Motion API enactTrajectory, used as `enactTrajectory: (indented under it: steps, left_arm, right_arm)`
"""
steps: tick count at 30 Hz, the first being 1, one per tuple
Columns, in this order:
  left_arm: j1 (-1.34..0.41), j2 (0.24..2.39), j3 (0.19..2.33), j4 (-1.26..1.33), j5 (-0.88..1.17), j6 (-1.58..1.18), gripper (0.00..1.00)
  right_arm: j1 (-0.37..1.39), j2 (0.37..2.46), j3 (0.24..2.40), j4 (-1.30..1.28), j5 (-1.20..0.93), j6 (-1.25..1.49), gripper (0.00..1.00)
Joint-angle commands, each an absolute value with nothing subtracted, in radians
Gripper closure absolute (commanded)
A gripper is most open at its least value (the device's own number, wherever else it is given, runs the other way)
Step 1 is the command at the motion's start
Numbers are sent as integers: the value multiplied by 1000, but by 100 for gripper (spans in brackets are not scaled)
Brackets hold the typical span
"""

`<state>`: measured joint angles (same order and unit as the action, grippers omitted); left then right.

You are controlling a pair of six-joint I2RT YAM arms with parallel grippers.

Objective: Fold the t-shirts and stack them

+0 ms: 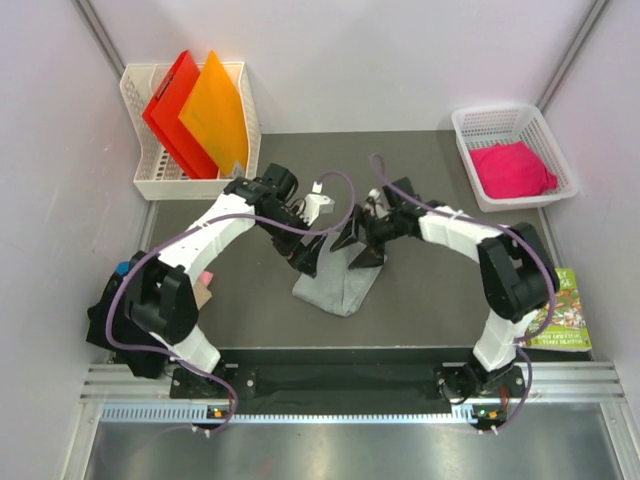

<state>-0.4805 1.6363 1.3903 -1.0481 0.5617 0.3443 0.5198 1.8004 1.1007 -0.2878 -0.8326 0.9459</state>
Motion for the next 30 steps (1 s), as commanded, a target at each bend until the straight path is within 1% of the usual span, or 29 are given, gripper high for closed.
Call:
enactTrajectory:
  steps: [1, 3, 6, 10, 15, 22, 27, 30]
  left_arm:
    - [-480, 1603, 1414, -989, 618, 318, 1]
    - [-480, 1606, 1387, -959, 606, 295, 1]
    - [-479, 1624, 1356, -921, 565, 273, 1]
    - [-473, 1675, 1373, -908, 517, 265, 1]
    - [-474, 1709, 1388, -902, 563, 265, 1]
    - [-555, 1689, 1367, -913, 592, 285, 1]
    - [-635, 1692, 1321, -881, 535, 288, 1]
    - [-641, 1723, 1299, -861, 528, 285, 1]
  right_arm:
    - [419, 1716, 1193, -457, -787, 806, 21]
    - [390, 1727, 1189, -495, -764, 764, 21]
    - [377, 1769, 1170, -486, -752, 756, 23]
    - [377, 1801, 1115, -356, -776, 833, 26]
    - [374, 1816, 1083, -337, -759, 842, 27]
    - [359, 1925, 1137, -464, -654, 755, 32]
    - [359, 2008, 1213, -564, -580, 680, 37]
    - [356, 2057, 1261, -630, -554, 640, 38]
